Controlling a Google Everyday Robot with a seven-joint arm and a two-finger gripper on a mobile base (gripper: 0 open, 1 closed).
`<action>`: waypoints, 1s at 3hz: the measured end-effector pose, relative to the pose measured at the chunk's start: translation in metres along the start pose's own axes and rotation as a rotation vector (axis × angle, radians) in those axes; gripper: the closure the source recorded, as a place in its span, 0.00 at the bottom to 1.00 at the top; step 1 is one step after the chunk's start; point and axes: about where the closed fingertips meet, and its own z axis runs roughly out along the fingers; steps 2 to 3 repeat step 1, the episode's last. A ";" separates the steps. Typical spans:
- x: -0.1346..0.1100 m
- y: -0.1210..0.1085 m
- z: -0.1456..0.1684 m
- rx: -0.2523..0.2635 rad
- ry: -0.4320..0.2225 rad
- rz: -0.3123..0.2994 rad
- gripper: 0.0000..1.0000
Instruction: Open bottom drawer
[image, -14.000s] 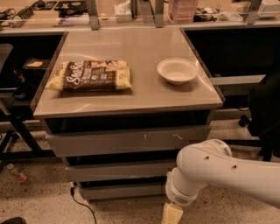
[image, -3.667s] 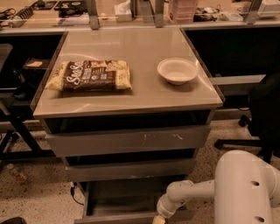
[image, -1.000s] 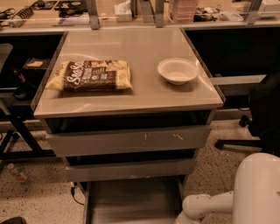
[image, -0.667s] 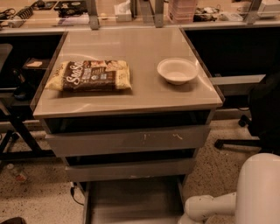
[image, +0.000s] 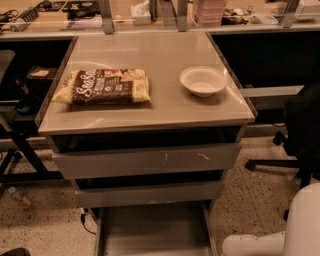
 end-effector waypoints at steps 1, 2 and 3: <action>0.000 0.000 0.000 0.000 0.000 0.000 0.00; 0.000 0.000 0.000 0.000 0.000 0.000 0.00; 0.000 0.000 0.000 0.000 0.000 0.000 0.00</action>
Offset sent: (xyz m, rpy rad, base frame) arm 0.0000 0.0000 0.0000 0.0000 0.0000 0.0000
